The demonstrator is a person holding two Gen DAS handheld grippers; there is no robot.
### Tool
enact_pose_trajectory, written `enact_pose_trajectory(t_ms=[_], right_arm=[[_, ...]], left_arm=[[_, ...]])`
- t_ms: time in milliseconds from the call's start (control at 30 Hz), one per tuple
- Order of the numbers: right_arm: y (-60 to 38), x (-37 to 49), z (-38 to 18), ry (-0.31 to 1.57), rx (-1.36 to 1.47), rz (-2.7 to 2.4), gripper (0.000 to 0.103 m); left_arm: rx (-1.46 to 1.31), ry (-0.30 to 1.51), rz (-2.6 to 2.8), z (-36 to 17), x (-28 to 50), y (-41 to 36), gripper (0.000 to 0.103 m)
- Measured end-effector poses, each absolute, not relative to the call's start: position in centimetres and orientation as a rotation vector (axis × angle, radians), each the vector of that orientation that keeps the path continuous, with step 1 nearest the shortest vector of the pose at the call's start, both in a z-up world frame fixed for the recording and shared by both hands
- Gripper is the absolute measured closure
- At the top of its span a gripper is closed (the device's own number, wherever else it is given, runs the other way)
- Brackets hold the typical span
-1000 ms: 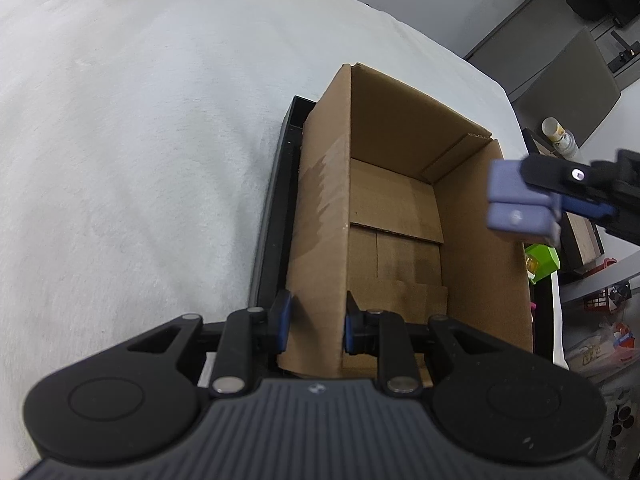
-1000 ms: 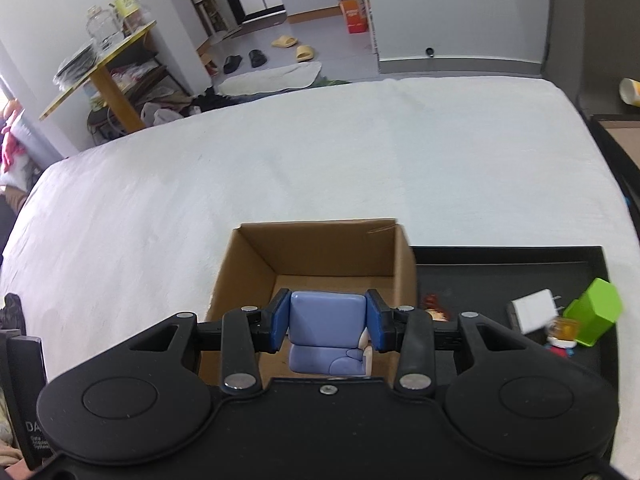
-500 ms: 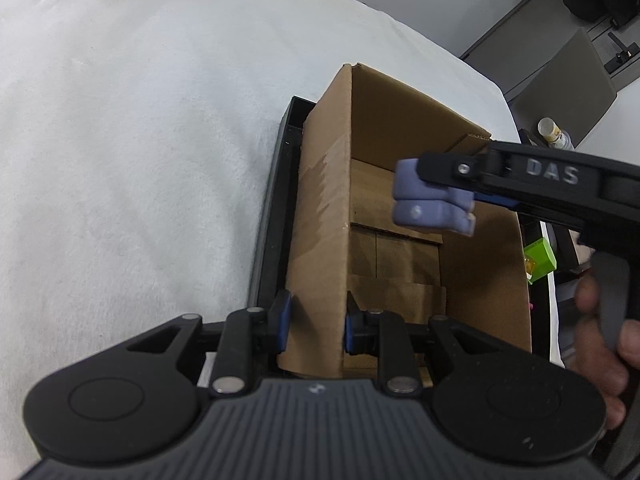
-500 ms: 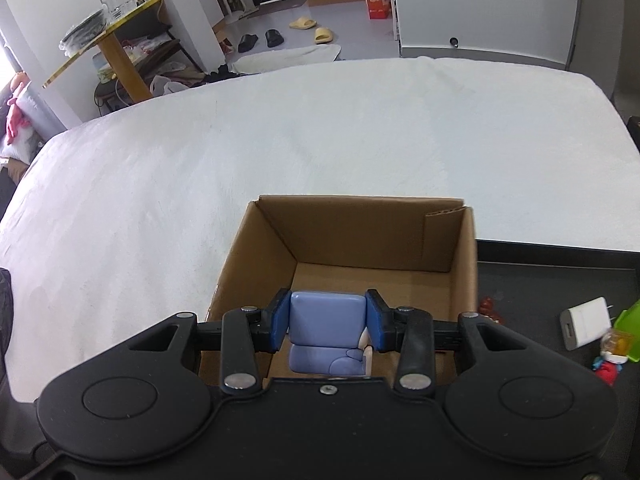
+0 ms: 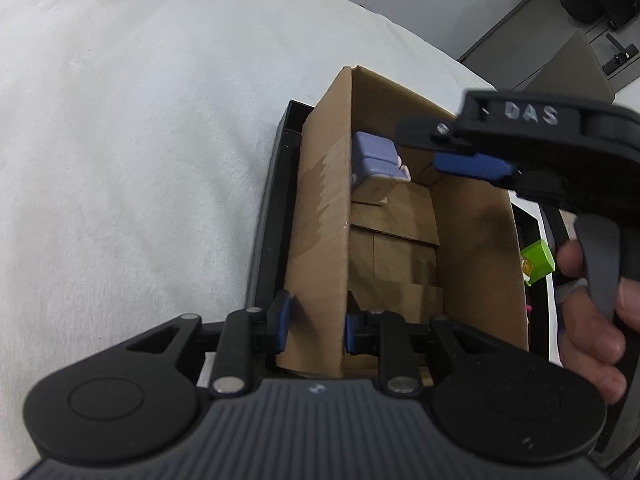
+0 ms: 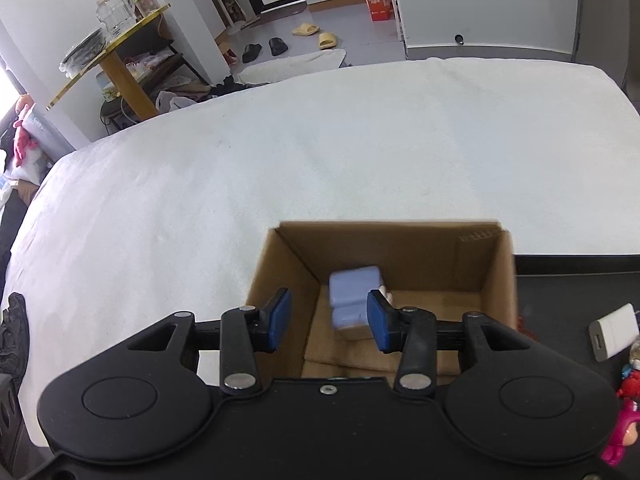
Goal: Organize rigid objects
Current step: 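Lower the chair into the box and open the right tool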
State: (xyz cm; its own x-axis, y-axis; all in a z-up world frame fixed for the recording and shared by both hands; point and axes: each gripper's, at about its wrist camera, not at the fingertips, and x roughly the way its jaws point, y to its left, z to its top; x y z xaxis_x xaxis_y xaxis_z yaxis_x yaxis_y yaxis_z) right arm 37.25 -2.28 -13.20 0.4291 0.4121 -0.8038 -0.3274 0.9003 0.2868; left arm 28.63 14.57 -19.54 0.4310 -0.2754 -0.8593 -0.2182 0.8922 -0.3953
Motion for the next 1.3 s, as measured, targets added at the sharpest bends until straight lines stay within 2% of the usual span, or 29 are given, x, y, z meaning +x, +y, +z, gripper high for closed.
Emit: enact_pose_trajectory(t_ms=[133, 200, 400, 633, 800, 1300], right_arm=[[-3.2, 36.6, -13.0, 1.039, 0.080, 0.451, 0.057], [-3.8, 36.0, -12.8, 1.041, 0.073, 0.445, 0.050], [-4.5, 35.1, -12.1, 1.046, 0.052, 0.425, 0.046], [-5.8, 33.8, -10.4, 1.008, 0.019, 0.403, 0.039], [-7.3, 32.7, -9.4, 0.975, -0.002, 0.381, 0.028], [-11.3, 30.4, -7.8, 0.920, -0.008, 0.325, 0.012]], left_arm=[[-0.492, 1.136, -0.037, -19.4, 28.6, 14.5, 0.078], [-0.494, 1.136, -0.037, -19.4, 28.6, 14.4, 0.078], [-0.508, 1.138, -0.027, -19.4, 28.7, 14.7, 0.078], [-0.520, 1.139, -0.013, -19.2, 28.8, 14.9, 0.078], [-0.522, 1.133, 0.000, -18.9, 28.7, 14.8, 0.078], [-0.534, 1.085, 0.044, -17.9, 28.6, 14.4, 0.080]])
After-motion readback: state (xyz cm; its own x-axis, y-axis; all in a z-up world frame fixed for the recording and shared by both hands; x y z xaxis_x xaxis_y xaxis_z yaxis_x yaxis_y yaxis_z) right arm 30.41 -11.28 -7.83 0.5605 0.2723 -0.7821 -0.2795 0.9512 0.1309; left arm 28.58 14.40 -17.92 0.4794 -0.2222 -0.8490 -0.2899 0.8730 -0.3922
